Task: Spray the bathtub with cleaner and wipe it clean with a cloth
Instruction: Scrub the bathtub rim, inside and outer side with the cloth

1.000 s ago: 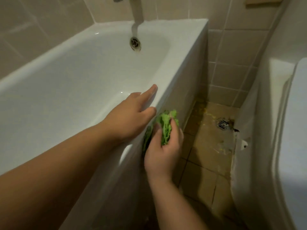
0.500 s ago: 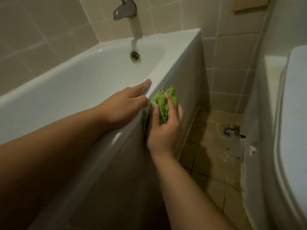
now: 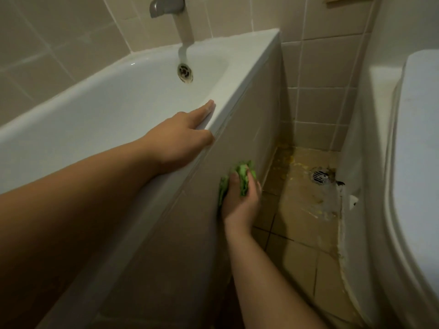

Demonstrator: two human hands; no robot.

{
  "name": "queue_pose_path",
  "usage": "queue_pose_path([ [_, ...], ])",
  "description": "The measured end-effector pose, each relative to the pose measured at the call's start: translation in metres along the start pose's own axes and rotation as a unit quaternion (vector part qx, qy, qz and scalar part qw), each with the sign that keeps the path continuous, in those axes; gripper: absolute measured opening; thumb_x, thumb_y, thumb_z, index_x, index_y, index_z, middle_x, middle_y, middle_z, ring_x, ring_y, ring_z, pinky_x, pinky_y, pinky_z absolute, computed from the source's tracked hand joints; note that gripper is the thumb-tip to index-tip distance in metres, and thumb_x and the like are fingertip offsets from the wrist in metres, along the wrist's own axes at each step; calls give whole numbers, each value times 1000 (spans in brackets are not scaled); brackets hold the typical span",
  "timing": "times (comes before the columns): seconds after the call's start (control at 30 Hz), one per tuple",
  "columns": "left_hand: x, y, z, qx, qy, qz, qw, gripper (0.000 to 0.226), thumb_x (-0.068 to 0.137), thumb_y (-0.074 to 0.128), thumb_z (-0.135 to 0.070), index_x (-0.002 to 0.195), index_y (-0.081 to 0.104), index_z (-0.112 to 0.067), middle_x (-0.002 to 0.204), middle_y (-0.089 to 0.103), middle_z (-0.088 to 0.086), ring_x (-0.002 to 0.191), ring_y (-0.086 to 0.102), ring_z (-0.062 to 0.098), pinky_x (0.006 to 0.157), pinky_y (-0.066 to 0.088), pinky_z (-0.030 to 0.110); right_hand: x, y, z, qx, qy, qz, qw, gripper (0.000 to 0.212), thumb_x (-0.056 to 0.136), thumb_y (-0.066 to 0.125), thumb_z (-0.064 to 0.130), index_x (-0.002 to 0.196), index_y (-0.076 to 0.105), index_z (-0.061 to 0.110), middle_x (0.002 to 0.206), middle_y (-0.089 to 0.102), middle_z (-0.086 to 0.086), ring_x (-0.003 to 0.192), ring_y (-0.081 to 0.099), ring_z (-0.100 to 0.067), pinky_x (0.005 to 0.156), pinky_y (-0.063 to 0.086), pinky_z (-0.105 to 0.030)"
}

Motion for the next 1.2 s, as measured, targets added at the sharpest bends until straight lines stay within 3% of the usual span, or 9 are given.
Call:
queue_pose_path([
  [0.1,6,1,-3,7,5,-5,1000,73,97,56,-40,159,19,-53,166,31,2,145,39,26,113,30,34,-22,-11,-39,-18,90,7,996,64,94,61,56,145,57,17,158,41,-7,147,38,-24,114,26,-16],
  [0.2,10,-1,-6,6,8,-11,1000,73,99,57,-33,159,21,-52,165,33,2,144,39,27,112,30,34,-59,-18,-41,-46,59,40,996,81,83,50,80,144,56,27,156,42,0,146,37,-17,119,33,-36],
  [0.37,15,-1,-7,-10,19,-20,1000,74,97,61,-30,158,25,-51,166,33,-4,146,37,23,111,27,30,-7,-6,-22,-19,-22,24,999,49,96,67,42,140,61,21,142,42,10,133,34,-2,107,26,-14],
  [0.53,15,-1,-10,-12,15,-22,1000,74,97,61,-30,158,25,-51,166,33,-5,147,36,22,116,27,34,-10,-18,-93,-22,143,-10,989,62,91,63,57,138,64,18,139,62,-5,133,56,-25,113,45,-46],
  [0.77,16,-2,-14,-32,13,-29,999,71,97,61,-30,157,30,-50,163,35,-8,144,38,20,105,27,26,-26,-16,-76,-36,56,7,998,64,94,59,61,144,57,20,154,44,-5,142,41,-21,119,36,-44],
  [0.87,17,-2,-14,-38,15,-42,998,71,96,63,-29,156,33,-49,161,37,-15,144,39,15,105,25,24,16,-17,-116,-43,107,-18,993,52,97,62,49,139,62,17,145,56,-11,136,51,-29,115,41,-47],
  [1.0,22,-2,-15,-41,22,-57,997,69,95,64,-29,156,36,-47,159,37,-21,143,38,9,106,23,20,-29,-35,-186,-36,201,-10,979,73,83,55,73,134,66,20,128,66,-4,122,61,-23,107,49,-46],
  [1.1,25,-3,-17,-45,27,-60,997,68,96,64,-29,156,36,-46,159,37,-21,141,38,9,105,23,21,-76,-42,-154,-3,201,20,979,30,98,66,40,122,63,24,124,59,2,117,57,-14,101,44,-29],
  [1.2,27,-1,-17,-47,29,-68,996,68,95,65,-29,155,37,-48,158,38,-21,137,39,6,108,24,22,-35,-32,-149,24,160,12,987,35,101,65,30,133,64,15,130,61,0,120,58,-16,103,46,-33],
])
Point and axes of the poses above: each hand's wrist, its own x-axis towards the middle knuckle, its own y-axis out of the palm, z = x × y, the point moved 4 cm from there along x, towards the middle knuckle
